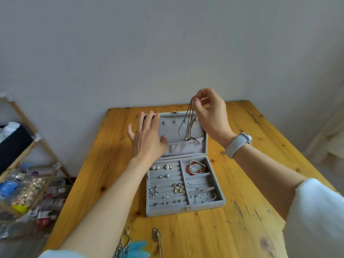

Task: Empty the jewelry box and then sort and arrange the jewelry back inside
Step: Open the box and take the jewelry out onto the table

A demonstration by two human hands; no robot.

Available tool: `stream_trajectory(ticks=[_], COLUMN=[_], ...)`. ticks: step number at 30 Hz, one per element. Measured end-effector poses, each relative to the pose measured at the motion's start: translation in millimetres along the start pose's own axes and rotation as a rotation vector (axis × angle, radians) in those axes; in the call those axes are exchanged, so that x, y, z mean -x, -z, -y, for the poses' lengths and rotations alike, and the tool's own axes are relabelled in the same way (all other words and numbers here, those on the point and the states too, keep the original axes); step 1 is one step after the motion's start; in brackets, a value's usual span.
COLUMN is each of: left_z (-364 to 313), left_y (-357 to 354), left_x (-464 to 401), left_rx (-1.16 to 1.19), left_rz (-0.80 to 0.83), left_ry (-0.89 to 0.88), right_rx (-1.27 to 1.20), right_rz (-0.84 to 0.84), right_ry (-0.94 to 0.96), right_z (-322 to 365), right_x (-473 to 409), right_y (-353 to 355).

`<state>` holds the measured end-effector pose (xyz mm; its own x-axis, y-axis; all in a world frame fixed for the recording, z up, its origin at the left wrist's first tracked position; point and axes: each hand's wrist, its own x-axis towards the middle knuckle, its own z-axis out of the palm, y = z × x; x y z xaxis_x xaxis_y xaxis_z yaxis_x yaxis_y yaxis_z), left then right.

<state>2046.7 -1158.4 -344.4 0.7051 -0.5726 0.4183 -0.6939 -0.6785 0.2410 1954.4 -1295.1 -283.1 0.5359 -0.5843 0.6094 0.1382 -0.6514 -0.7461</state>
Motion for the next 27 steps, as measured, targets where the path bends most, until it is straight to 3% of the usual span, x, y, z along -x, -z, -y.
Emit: stream_trajectory(ticks=[5,8,12,16,19,22,27], left_z=[-31.4,-61.5,-91.7,-105.3,-108.1,-107.1,-100.1], left_y=[17.5,29.9,29.2,20.5,20.6,18.2,13.8], left_x=[36.9,75.3,132.3,189.2,228.9,260.5,287.4], left_rx=[0.465,0.871,1.086,1.316,1.447,1.381,1.018], left_rz=[-0.018,0.257,0.406,0.718,0.843,0.868,0.648], left_ry=[-0.067,-0.028,0.005,0.059,0.19,0.28,0.355], right_rx=[-0.156,-0.239,-0.334,-0.349,-0.304,-0.239,-0.166], right_rz=[0.032,0.076,0.148,0.198,0.176,0.195,0.227], right_ry=[0.019,-0.01,-0.14,-0.334,-0.492,-0.628,-0.748], right_z=[44.2,68.2,74.2,59.1,37.1,7.2,-30.5], right_x=[11.1,35.6,89.4,136.7,160.3,181.2,205.6], right_y=[39.3,63.4,94.3,119.4,132.3,135.5,115.1])
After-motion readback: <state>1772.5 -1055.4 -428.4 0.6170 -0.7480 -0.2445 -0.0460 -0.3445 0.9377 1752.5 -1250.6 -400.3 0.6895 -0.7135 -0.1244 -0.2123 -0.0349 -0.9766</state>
